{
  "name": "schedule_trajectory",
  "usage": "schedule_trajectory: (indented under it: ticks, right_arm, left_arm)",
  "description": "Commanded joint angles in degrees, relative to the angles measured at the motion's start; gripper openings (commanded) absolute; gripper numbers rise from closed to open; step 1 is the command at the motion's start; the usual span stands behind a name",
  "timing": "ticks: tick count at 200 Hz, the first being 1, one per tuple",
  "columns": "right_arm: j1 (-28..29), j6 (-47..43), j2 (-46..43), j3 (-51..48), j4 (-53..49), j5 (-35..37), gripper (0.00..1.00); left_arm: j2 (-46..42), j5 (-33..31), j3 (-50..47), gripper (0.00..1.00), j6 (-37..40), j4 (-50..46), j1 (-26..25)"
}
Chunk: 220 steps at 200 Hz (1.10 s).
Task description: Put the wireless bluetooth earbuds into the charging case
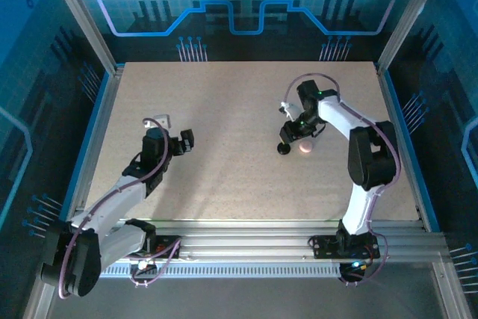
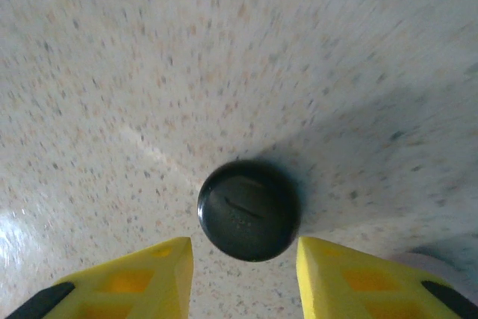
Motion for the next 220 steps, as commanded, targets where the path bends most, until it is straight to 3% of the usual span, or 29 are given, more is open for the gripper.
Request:
schedule_trajectory:
  ticks: [1,17,19,20,21,23,26,52,76,106,115,128,144,164,178,189,197,220]
  right_arm:
    - [-1.8,2.63,-7.16,-3.86,8.95,1.61,0.46]
    - [-2.67,4.01,-11.19,-9.61,16.69,4.27,0.54]
    - [-2.84,4.06,-11.71,-10.33,17.88,4.4,0.63]
    - [-2.89,4.11,-11.97,-10.51,18.46,4.5,0.81]
    - [-2.91,4.18,-12.24,-10.95,18.97,4.59,0.9]
    - [-3.1,4.25,-12.76,-11.76,19.95,4.88,0.98]
    - [-3.29,4.46,-13.48,-12.94,21.43,5.39,1.0]
    - [-4.91,6.52,-20.16,-23.55,34.73,9.42,1.0]
    - [-5.88,6.51,-25.41,-33.08,45.56,13.34,1.0]
    - [-7.23,5.66,-29.27,-46.05,64.94,15.4,1.0]
    - [-7.62,6.42,-29.06,-48.71,70.03,15.27,1.0]
    - [-7.85,6.36,-28.04,-50.17,73.34,15.66,1.0]
    - [-7.85,5.61,-27.13,-51.47,76.47,15.09,1.0]
    - [-7.84,4.69,-26.52,-54.3,82.99,15.21,1.0]
    - [-8.0,4.48,-23.35,-56.56,89.73,14.67,1.0]
    - [-8.14,4.51,-20.16,-57.29,94.17,14.74,1.0]
    - [-8.97,5.35,-20.92,-55.88,89.69,13.81,1.0]
    - [-11.36,8.0,-20.11,-54.67,88.74,12.2,1.0]
  left_arm:
    - [2.07,-6.05,1.34,0.99,2.15,2.21,1.09]
    - [3.42,-8.9,1.43,0.99,4.51,4.52,1.32]
    - [3.52,-9.37,1.34,0.99,4.87,5.2,1.37]
    - [3.55,-9.57,1.18,0.99,5.1,5.55,1.34]
    - [3.57,-9.77,1.05,0.99,5.25,5.9,1.33]
    - [3.58,-10.13,0.8,0.99,5.5,6.6,1.39]
    - [3.71,-10.75,0.38,0.99,5.84,7.69,1.47]
    - [5.71,-11.55,-4.65,0.99,8.48,19.43,3.39]
    - [9.21,-12.3,-6.45,0.99,9.68,24.19,5.91]
    - [18.58,-3.59,-11.63,0.99,10.69,47.75,10.62]
    - [21.67,-2.05,-11.34,0.99,10.71,49.05,10.73]
    - [25.41,2.4,-13.41,0.99,13.29,56.72,10.2]
    - [32.36,2.27,-15.53,0.99,15.17,70.17,9.86]
    - [28.62,1.79,-11.24,0.99,13.02,56.45,10.5]
    - [27.71,5.54,-5.95,0.99,11.96,44.19,12.04]
    - [28.39,5.4,-7.49,0.99,11.8,48.4,12.48]
    - [28.06,5.52,-7.45,0.99,11.45,47.72,12.64]
    - [28.02,5.52,-7.34,0.99,11.37,47.44,12.66]
